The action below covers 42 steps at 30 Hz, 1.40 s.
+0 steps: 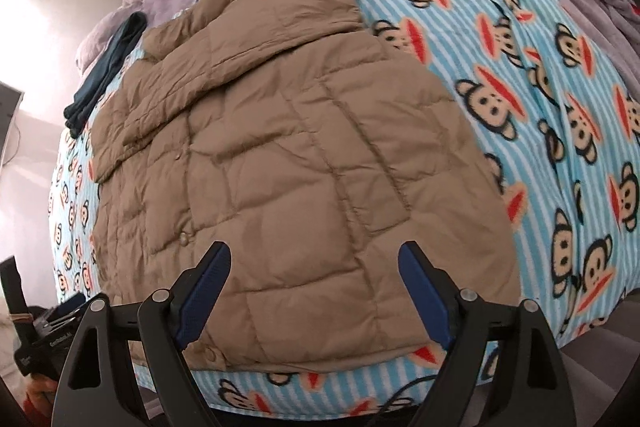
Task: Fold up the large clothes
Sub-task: 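Grasp the tan jacket's hem edge with both grippers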
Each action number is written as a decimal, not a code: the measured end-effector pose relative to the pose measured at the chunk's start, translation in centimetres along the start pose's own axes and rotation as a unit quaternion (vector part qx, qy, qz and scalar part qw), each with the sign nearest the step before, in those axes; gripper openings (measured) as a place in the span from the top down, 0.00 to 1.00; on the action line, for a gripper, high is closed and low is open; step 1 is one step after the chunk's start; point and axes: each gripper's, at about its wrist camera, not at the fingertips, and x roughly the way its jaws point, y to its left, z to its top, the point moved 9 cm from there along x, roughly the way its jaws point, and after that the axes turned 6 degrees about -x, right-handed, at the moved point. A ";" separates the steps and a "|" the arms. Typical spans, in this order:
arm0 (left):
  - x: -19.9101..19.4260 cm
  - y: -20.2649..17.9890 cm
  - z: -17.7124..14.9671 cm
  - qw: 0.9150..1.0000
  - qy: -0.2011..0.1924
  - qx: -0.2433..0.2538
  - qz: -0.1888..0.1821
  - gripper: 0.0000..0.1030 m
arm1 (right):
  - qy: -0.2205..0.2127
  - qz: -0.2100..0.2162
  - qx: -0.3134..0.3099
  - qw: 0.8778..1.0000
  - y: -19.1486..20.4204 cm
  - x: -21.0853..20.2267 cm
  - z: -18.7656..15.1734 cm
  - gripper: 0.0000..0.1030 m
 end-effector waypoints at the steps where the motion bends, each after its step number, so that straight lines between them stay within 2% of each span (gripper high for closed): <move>1: 0.2 0.8 -0.3 1.000 0.004 -0.009 0.006 0.00 | 0.004 -0.001 0.009 1.000 -0.8 0.0 -0.2 0.15; 4: 0.8 2.8 -1.5 0.999 0.023 -0.029 0.005 0.00 | 0.016 -0.011 0.039 0.999 -3.4 -0.1 -0.9 0.15; 9: 1.2 4.7 -3.6 0.993 0.061 -0.081 -0.063 0.00 | 0.052 -0.024 0.073 0.996 -7.4 0.3 -2.9 0.15; 12: 1.2 5.6 -4.6 0.987 0.069 -0.111 -0.098 0.00 | 0.076 0.014 0.121 0.990 -8.9 0.9 -4.6 0.15; 14: 1.2 5.8 -5.1 0.981 0.077 -0.126 -0.126 0.00 | 0.084 0.055 0.171 0.980 -9.8 1.4 -5.7 0.15; 18: 1.7 6.0 -6.8 0.958 0.108 -0.172 -0.203 0.00 | 0.092 0.111 0.252 0.957 -11.0 2.5 -7.4 0.15; 20: 2.2 5.9 -7.7 0.940 0.127 -0.202 -0.244 0.00 | 0.098 0.145 0.286 0.942 -11.1 3.2 -8.1 0.15; 22: 2.8 5.4 -8.4 0.928 0.140 -0.221 -0.267 0.00 | 0.103 0.160 0.308 0.932 -11.0 3.8 -9.1 0.15; 23: 3.3 5.4 -8.7 0.923 0.149 -0.230 -0.272 0.00 | 0.105 0.164 0.317 0.928 -11.2 4.1 -9.4 0.15; 25: 4.0 5.1 -9.1 0.919 0.160 -0.235 -0.274 0.00 | 0.104 0.173 0.331 0.922 -11.2 4.6 -9.8 0.14; 28: 4.3 4.5 -10.1 0.919 0.170 -0.225 -0.274 0.00 | 0.104 0.189 0.347 0.913 -11.3 4.9 -9.7 0.14; 33: 4.6 4.4 -10.6 0.916 0.179 -0.236 -0.272 0.00 | 0.107 0.209 0.347 0.908 -11.0 5.0 -9.7 0.14; 34: 4.1 4.5 -10.9 0.917 0.176 -0.234 -0.269 0.00 | 0.111 0.212 0.350 0.906 -10.9 5.1 -9.8 0.14; 36: 3.5 5.2 -11.4 0.927 0.166 -0.226 -0.251 0.00 | 0.110 0.214 0.352 0.905 -10.5 5.0 -9.6 0.14; 38: 3.3 6.2 -11.9 0.928 0.161 -0.229 -0.245 0.00 | 0.112 0.210 0.344 0.908 -10.5 4.9 -9.8 0.14; 42: 4.8 7.2 -11.7 0.911 0.161 -0.271 -0.266 0.00 | 0.114 0.216 0.351 0.904 -11.0 5.1 -10.3 0.14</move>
